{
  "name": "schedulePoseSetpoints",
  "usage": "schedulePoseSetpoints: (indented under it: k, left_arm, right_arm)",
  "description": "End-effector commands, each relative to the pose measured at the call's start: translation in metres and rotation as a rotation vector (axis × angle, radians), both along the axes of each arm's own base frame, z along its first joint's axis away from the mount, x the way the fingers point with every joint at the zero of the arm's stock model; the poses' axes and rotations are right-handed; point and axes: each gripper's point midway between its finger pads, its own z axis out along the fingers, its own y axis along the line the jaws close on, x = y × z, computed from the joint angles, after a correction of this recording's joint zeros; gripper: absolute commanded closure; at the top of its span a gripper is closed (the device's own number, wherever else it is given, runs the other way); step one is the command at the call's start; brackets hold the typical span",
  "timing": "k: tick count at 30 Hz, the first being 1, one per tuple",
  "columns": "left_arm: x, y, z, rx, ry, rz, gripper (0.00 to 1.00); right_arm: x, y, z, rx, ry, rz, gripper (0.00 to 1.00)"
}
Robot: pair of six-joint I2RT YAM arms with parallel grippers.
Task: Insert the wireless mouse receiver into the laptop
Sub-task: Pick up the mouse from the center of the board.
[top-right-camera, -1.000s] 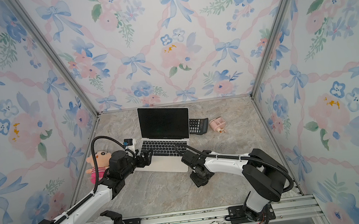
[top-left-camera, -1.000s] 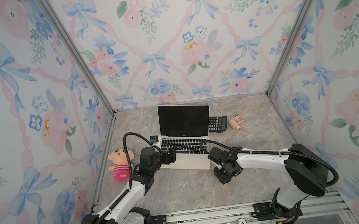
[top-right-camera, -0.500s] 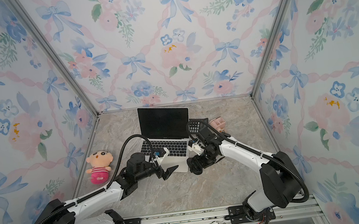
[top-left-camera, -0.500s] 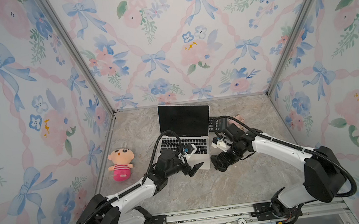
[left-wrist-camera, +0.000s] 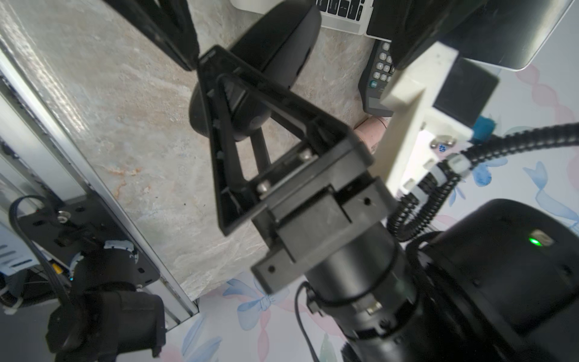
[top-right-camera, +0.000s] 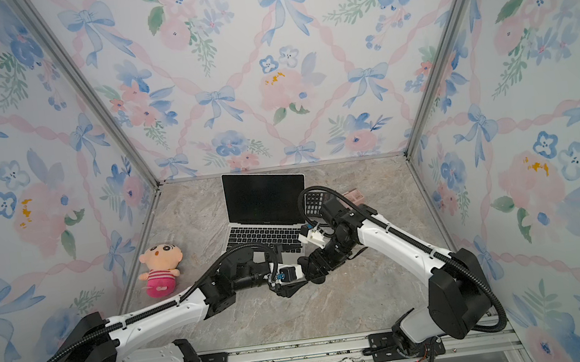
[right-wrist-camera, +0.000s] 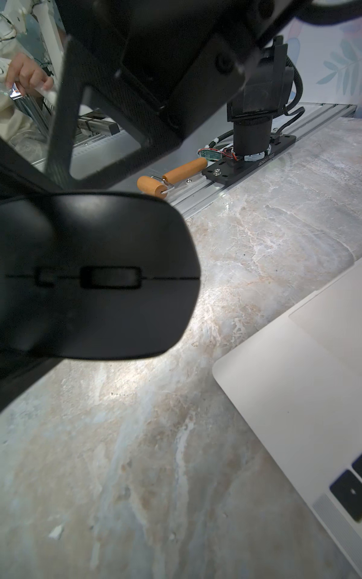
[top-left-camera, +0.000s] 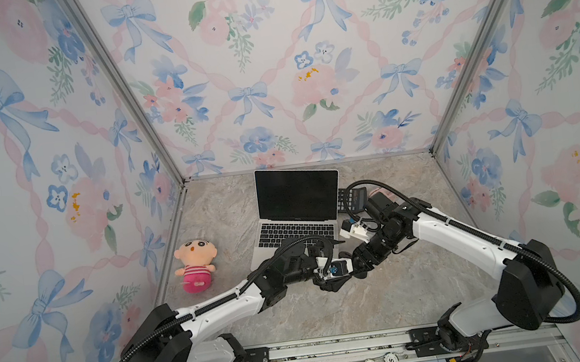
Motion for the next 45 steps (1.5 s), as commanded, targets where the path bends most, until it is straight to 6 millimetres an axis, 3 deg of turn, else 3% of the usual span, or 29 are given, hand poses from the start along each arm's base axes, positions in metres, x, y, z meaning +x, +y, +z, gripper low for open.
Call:
schedulePoseSetpoints:
  k: [1,7,12,20,28,31,36,39,41,45]
  left_arm:
    - [0.001,-0.003,-0.009,0.067,-0.039,-0.022,0.02]
    - [-0.003,-0.018,-0.007,0.059,-0.028,-0.073,0.08]
    - [-0.002,-0.018,-0.004,0.05,-0.019,-0.055,0.26]
    - [-0.01,-0.013,0.017,-0.023,0.012,-0.05,0.57]
    - [-0.018,-0.009,0.012,-0.041,0.109,-0.055,0.92]
    - [-0.018,-0.007,0.005,-0.039,0.162,-0.043,0.95]
    - [-0.013,0.004,0.002,-0.083,0.365,-0.031,0.97]
    - [0.022,0.02,0.005,-0.127,0.509,0.165,1.0]
    - [0.038,0.028,0.012,-0.138,0.612,0.231,1.0]
    - [0.049,0.033,0.023,-0.085,0.813,0.23,1.0]
  right_arm:
    - [-0.01,0.007,0.02,0.036,-0.019,0.061,0.43]
    - [-0.021,0.023,0.03,0.105,0.023,0.118,0.42]
    - [-0.025,0.029,0.039,0.152,0.044,0.131,0.41]
    - [-0.024,0.027,0.04,0.131,0.045,0.128,0.35]
    - [0.003,0.02,0.053,0.123,-0.113,0.053,0.19]
    - [0.02,0.011,0.066,0.135,-0.22,-0.008,0.15]
    - [0.041,-0.01,0.113,0.258,-0.464,-0.146,0.09]
    - [0.051,-0.029,0.133,0.347,-0.607,-0.273,0.12]
    - [0.053,-0.035,0.133,0.377,-0.655,-0.319,0.2]
    - [0.043,-0.02,0.138,0.414,-0.697,-0.254,0.25]
